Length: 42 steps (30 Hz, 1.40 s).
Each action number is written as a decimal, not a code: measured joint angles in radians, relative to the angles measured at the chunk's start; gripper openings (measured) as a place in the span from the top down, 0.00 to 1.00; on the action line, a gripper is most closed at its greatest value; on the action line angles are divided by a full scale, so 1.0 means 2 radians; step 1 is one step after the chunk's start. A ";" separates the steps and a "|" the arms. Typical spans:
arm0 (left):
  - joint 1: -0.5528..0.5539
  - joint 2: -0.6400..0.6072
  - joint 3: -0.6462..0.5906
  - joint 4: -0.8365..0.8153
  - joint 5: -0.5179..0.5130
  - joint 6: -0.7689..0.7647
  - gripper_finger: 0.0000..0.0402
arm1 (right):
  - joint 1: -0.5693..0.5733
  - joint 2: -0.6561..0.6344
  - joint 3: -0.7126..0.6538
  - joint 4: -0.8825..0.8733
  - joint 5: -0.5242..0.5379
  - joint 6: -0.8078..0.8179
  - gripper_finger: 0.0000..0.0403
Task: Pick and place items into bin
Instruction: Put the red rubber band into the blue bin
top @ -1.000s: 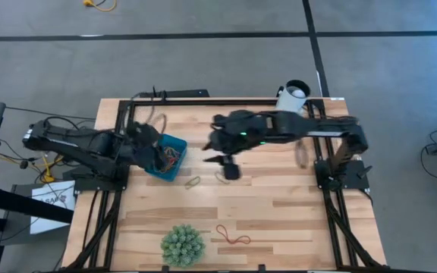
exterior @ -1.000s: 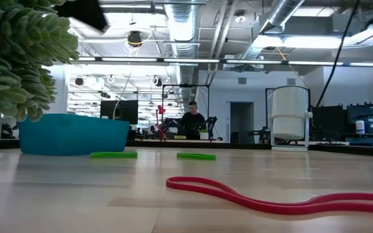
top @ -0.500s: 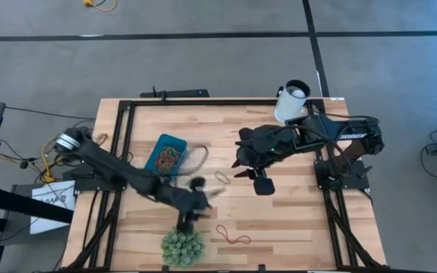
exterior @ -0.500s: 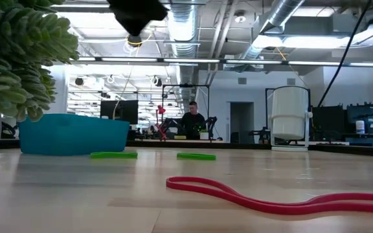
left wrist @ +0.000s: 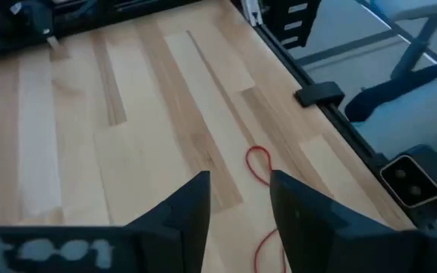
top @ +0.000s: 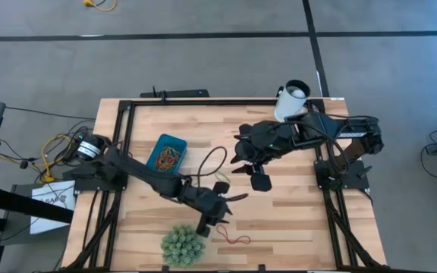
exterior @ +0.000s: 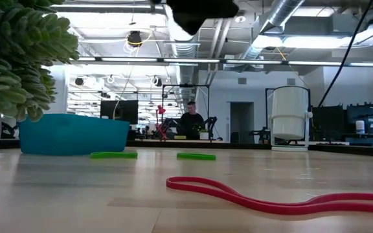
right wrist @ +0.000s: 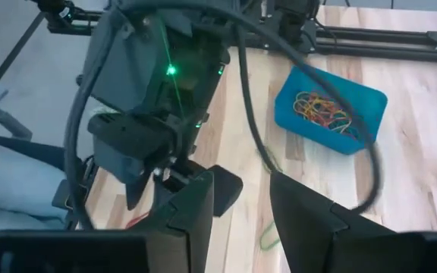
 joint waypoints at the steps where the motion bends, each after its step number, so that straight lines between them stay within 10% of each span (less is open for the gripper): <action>1: 0.004 0.000 0.010 -0.013 0.010 0.005 0.68 | -0.001 0.000 0.000 0.000 0.000 0.000 0.69; 13: 0.013 0.100 0.071 -0.021 0.074 -0.010 0.68 | -0.018 0.000 0.000 -0.003 0.000 -0.002 0.69; 28: 0.004 0.278 0.325 -0.287 0.132 -0.026 0.68 | -0.030 0.000 0.000 -0.008 -0.001 -0.004 0.69; 42: -0.038 0.295 0.333 -0.283 0.084 -0.099 0.68 | -0.030 0.000 0.000 -0.002 -0.001 0.012 0.69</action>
